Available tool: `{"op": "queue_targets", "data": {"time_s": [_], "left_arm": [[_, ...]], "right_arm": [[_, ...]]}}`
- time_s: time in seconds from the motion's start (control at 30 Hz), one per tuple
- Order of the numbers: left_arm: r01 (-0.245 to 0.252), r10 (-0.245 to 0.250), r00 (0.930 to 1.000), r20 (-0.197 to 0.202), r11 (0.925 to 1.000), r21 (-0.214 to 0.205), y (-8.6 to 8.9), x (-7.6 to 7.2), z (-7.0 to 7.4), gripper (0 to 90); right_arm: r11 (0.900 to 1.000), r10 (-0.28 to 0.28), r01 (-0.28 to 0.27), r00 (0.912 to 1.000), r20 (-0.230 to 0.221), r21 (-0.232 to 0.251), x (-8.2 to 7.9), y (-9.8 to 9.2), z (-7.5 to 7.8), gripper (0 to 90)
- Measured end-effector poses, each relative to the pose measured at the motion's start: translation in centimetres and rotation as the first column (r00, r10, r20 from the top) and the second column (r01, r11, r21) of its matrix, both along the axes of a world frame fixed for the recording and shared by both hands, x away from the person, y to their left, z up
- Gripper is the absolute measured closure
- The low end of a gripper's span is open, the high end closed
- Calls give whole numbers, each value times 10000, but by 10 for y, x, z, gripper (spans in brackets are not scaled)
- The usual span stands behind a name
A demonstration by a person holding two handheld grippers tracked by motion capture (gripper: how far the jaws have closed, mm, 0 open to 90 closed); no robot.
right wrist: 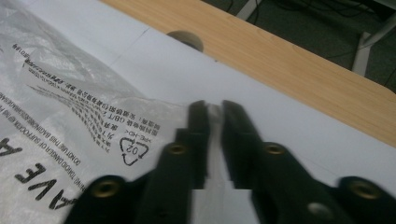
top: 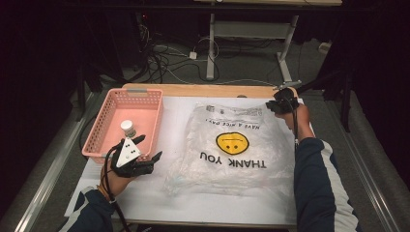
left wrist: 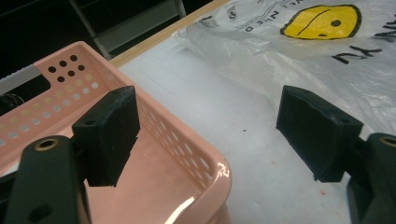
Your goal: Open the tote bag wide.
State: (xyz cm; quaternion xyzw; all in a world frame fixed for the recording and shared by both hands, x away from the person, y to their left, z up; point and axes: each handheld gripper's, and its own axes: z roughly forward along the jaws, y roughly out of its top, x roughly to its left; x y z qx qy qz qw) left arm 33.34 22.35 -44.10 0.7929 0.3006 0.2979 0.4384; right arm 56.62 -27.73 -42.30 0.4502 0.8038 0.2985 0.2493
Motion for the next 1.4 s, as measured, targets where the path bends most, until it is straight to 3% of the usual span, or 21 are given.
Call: {"op": "queue_targets", "data": {"time_s": [0.03,0.1,0.2,0.23,0.33,0.37,0.5,0.57,0.7,0.73,0.83,0.87,0.9,0.97,1.0,1.03,1.13,1.23,1.3,1.33,1.4], "left_arm": [[53,-53,10000,45,10000,13,-2,0,0,210],[142,-143,9998,115,9999,88,-4,1,1,210],[256,-259,9995,159,9995,203,-6,1,2,211],[263,-266,9995,150,9995,178,-6,1,2,211],[210,-212,9996,176,9997,118,-4,1,2,211],[207,-210,9996,210,9997,130,-4,1,3,210],[144,-151,9994,320,9997,212,-3,-1,5,210],[85,-96,9993,363,9995,306,-2,-1,5,211],[-98,82,9993,365,9990,442,0,0,4,211],[-120,104,9993,360,9988,465,0,0,4,211],[-167,148,9992,362,9984,544,0,0,4,212],[-173,152,9993,351,9981,599,-1,-1,3,212],[-165,143,9993,352,9978,643,-1,-1,3,212],[-164,140,9993,338,9973,722,-1,-2,3,212],[-170,145,9993,332,9969,770,-1,-3,3,211],[-181,156,9993,329,9969,764,-1,-3,2,211],[-213,192,9994,278,9969,758,-2,-4,1,210],[-216,192,9994,292,9960,865,-2,-4,1,210],[-209,183,9994,302,9958,894,-2,-4,1,210],[-204,179,9994,292,9958,888,-2,-4,1,210],[-190,166,9995,268,9955,925,-3,-4,0,210]], "right_arm": [[9977,-654,651,9978,147,184,3,-4,-2,900],[9920,-1227,1214,9918,367,349,4,-10,-3,900],[9697,-2417,2387,9684,621,511,2,-25,-6,900],[9697,-2417,2387,9684,621,511,2,-25,-6,900],[9461,-3203,3173,9464,417,655,-3,-46,-7,900],[9367,-3474,3465,9376,108,515,-9,-58,-8,900],[9319,-3612,3605,9324,104,392,-24,-74,-9,900],[9383,-3457,3454,9379,293,140,-40,-88,-7,900],[9436,-3300,3306,9435,313,-152,-57,-96,-3,900],[9491,-3146,3148,9482,443,11,-69,-101,-1,900],[9528,-3036,3037,9526,183,-34,-79,-101,1,900],[9564,-2921,2912,9551,490,236,-88,-101,0,900],[9585,-2831,2821,9589,210,400,-94,-101,0,900],[9654,-2587,2571,9653,359,435,-108,-97,-4,899],[9712,-2372,2362,9709,328,312,-119,-93,-7,857],[9712,-2372,2362,9709,328,312,-119,-93,-7,857],[9837,-1780,1756,9811,755,378,-135,-89,-6,754],[9875,-1502,1423,9798,1317,676,-151,-85,4,660],[9913,-1073,921,9791,1727,937,-160,-78,15,594],[9939,-235,4,9778,2084,1103,-169,-65,26,510],[9898,703,-973,9687,2381,1036,-180,-47,35,467]]}}
